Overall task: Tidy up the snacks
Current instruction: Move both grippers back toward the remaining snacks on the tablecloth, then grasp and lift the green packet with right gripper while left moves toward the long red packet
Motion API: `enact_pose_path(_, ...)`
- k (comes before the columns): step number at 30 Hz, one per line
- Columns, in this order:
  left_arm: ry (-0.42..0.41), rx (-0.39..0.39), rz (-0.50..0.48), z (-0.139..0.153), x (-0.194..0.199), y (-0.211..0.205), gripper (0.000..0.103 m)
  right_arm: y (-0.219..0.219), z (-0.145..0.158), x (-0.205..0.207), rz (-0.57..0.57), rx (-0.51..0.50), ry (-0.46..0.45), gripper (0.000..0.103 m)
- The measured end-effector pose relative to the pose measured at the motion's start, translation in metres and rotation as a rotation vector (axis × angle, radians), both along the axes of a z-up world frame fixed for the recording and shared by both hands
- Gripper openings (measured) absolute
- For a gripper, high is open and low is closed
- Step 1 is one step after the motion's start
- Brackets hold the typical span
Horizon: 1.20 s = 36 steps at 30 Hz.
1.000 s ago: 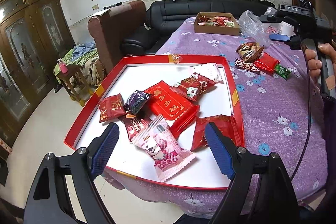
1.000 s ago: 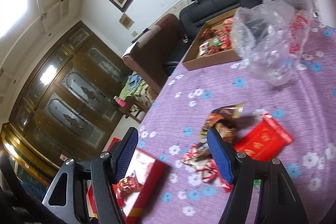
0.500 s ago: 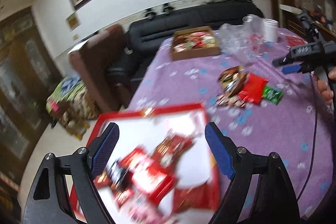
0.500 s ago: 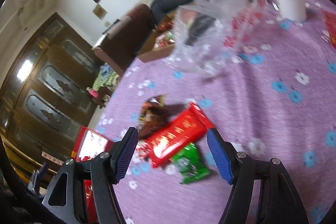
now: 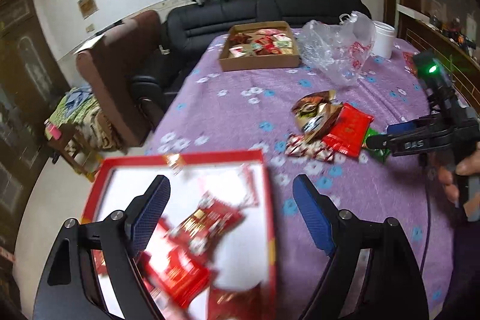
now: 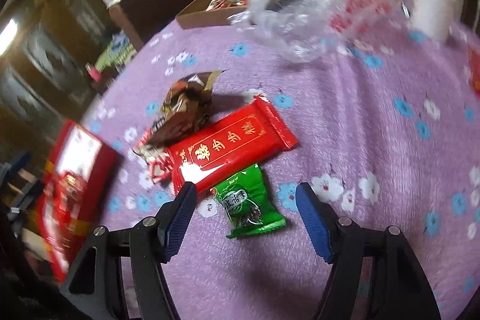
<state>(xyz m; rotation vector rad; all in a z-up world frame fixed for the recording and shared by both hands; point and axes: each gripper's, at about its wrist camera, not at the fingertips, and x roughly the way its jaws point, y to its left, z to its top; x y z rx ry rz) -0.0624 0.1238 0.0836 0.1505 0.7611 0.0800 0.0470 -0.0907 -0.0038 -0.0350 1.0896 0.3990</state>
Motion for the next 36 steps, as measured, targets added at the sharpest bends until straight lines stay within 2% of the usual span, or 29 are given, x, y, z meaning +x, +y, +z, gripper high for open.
enact_pose_path(3, -0.043, 0.002, 0.031, 0.008, -0.028, 0.016, 0.085, 0.015, -0.011, 0.000, -0.005, -0.117, -0.016, 0.070)
enact_pose_path(5, -0.075, 0.007, 0.060, 0.015, -0.050, 0.029, 0.085, 0.028, -0.016, -0.004, 0.013, -0.193, -0.063, 0.070)
enact_pose_path(7, -0.099, 0.008, 0.090, 0.020, -0.069, 0.042, 0.085, 0.035, -0.014, -0.009, 0.031, -0.193, -0.085, 0.054)
enact_pose_path(9, -0.105, 0.008, 0.110, 0.023, -0.080, 0.053, 0.085, 0.040, -0.013, -0.011, 0.038, -0.192, -0.091, 0.046)
enact_pose_path(14, -0.131, -0.009, 0.150, 0.029, -0.090, 0.069, 0.085, 0.047, -0.013, -0.016, 0.041, -0.198, -0.096, 0.036)
enact_pose_path(19, -0.125, 0.008, 0.108, 0.027, -0.080, 0.048, 0.085, 0.019, -0.008, -0.005, 0.022, -0.061, -0.035, 0.034)
enact_pose_path(23, -0.119, 0.032, 0.053, 0.026, -0.078, 0.031, 0.085, -0.010, -0.002, 0.005, -0.061, 0.000, -0.017, 0.034)
enact_pose_path(28, -0.117, 0.035, 0.032, 0.024, -0.080, 0.023, 0.085, -0.036, 0.011, 0.009, -0.141, 0.116, -0.039, 0.034)
enact_pose_path(36, -0.121, 0.033, 0.030, 0.025, -0.083, 0.021, 0.085, -0.069, 0.025, 0.019, -0.241, 0.371, -0.086, 0.034)
